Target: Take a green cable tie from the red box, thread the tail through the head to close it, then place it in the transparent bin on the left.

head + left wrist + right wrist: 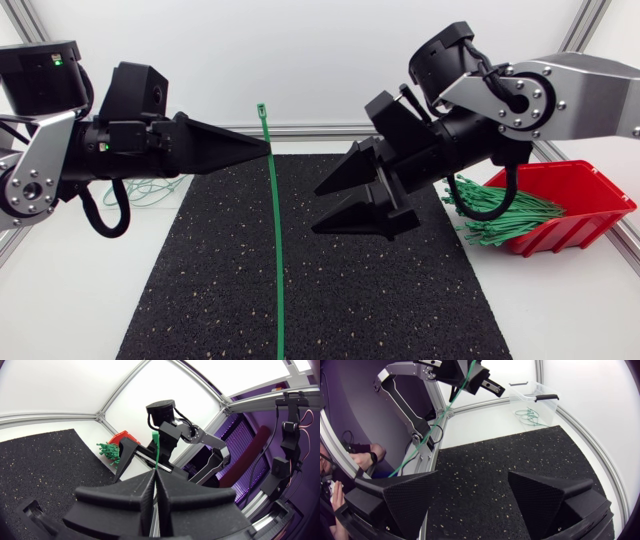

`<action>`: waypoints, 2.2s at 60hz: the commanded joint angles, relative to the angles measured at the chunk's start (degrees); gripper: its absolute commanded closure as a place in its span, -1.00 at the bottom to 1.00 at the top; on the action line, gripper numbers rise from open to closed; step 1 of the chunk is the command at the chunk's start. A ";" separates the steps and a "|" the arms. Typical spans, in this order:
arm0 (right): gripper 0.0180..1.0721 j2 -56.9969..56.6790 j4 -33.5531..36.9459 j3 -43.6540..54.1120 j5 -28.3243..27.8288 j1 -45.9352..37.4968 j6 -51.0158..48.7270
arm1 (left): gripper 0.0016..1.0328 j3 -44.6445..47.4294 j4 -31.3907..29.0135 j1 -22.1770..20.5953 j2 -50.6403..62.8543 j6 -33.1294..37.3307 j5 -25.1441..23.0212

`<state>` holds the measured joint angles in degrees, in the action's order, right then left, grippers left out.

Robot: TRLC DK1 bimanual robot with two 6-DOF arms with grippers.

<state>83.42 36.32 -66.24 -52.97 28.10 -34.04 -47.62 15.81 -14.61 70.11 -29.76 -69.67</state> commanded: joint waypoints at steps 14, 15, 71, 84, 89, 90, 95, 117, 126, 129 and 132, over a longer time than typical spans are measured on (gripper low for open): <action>-0.61 3.86 2.18 -7.68 -7.67 2.93 8.64 | 0.92 3.76 4.31 -1.47 0.29 0.58 1.11; -0.61 3.95 2.09 -7.85 -7.76 3.02 8.82 | 0.92 3.93 4.49 -1.47 0.29 0.58 1.11; 0.89 6.93 -0.98 -8.56 -10.22 3.98 13.56 | 0.92 7.27 6.16 -0.77 -2.43 3.48 1.29; 0.89 6.14 -1.07 -7.50 -10.31 3.90 13.12 | 0.85 6.75 6.16 -0.51 -2.43 3.48 1.38; 0.89 6.14 -1.07 -7.06 -10.31 3.98 12.86 | 0.53 6.48 6.16 -0.51 -2.43 3.39 1.55; 0.89 6.14 -1.07 -6.98 -10.31 3.98 12.77 | 0.50 6.31 6.16 -0.42 -2.43 3.39 1.55; 0.89 6.14 -1.07 -6.80 -10.31 3.98 12.60 | 0.49 5.96 6.33 -0.33 -2.43 3.39 1.82; 0.89 6.23 -1.25 -6.36 -10.31 4.07 12.51 | 0.49 5.25 8.09 -0.95 -2.43 1.90 2.87; 0.89 6.06 -1.33 -6.01 -10.31 3.98 12.51 | 0.49 4.99 8.80 -1.38 -2.34 1.28 3.31; 0.89 6.06 -1.51 -5.83 -10.31 3.98 12.51 | 0.49 4.99 8.88 -1.65 -2.43 1.11 3.40; 0.89 6.06 -1.60 -5.83 -10.31 3.98 12.60 | 0.49 4.90 8.97 -1.91 -2.43 1.02 3.66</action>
<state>90.35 35.33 -73.73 -62.85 32.47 -22.04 -41.63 23.81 -15.84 68.60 -27.24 -66.37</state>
